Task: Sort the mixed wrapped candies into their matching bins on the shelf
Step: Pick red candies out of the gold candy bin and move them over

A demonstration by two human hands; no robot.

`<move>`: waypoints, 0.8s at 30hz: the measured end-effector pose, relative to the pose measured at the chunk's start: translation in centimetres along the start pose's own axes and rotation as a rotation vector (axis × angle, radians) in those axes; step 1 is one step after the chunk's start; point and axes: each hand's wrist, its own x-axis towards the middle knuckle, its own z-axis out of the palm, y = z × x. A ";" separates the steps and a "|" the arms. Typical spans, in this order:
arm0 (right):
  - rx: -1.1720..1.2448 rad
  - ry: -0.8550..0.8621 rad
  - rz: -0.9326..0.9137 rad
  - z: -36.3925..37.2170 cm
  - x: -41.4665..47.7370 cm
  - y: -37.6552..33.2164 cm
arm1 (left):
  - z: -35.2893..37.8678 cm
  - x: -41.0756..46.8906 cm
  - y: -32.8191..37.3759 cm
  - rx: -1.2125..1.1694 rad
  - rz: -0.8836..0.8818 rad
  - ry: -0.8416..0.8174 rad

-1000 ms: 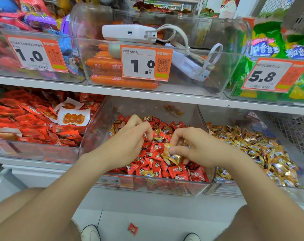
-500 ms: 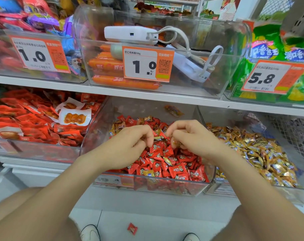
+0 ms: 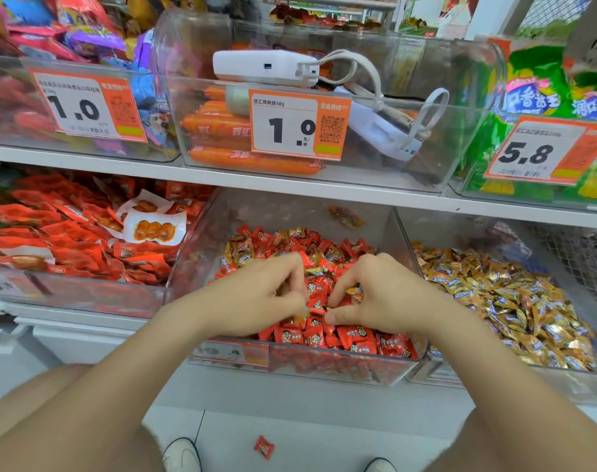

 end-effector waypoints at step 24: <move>0.086 0.225 0.133 1.0 4.5 0.2 | -1.8 0.1 -3.1 0.328 -0.196 0.047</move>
